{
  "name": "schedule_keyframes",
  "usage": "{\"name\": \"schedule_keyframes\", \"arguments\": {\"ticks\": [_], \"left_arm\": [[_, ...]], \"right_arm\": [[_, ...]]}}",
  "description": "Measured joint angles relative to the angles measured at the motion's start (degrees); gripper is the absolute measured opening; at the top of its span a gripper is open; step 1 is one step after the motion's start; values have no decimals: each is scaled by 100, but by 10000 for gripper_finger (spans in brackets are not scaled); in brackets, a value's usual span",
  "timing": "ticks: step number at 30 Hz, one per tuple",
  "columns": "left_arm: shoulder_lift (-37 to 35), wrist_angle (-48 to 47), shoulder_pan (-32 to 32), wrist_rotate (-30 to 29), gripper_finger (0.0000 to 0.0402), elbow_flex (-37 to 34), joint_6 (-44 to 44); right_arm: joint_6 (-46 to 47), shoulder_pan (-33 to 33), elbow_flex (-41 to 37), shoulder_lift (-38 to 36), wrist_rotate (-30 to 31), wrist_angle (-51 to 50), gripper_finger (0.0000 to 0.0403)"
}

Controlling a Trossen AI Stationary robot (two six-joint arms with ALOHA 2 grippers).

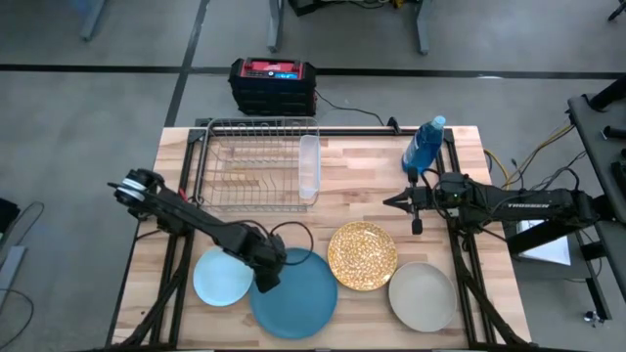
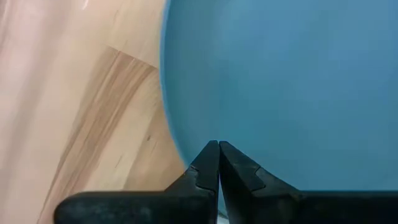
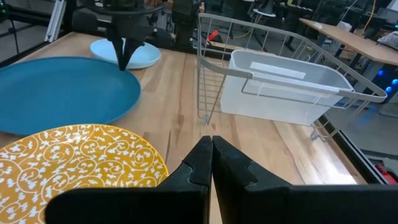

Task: Sort dishes
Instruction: Put the blue plate in the dish rack

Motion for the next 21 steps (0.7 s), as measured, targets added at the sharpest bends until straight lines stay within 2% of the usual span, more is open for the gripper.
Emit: {"name": "schedule_keyframes", "arguments": {"ticks": [7, 21], "left_arm": [[48, 43, 0, -45, 21, 9, -206], [39, -9, -9, -397, 103, -78, -183]], "right_arm": [[4, 2, 0, 0, -2, -38, 2], [7, 2, 0, 0, -4, -83, 2]]}}
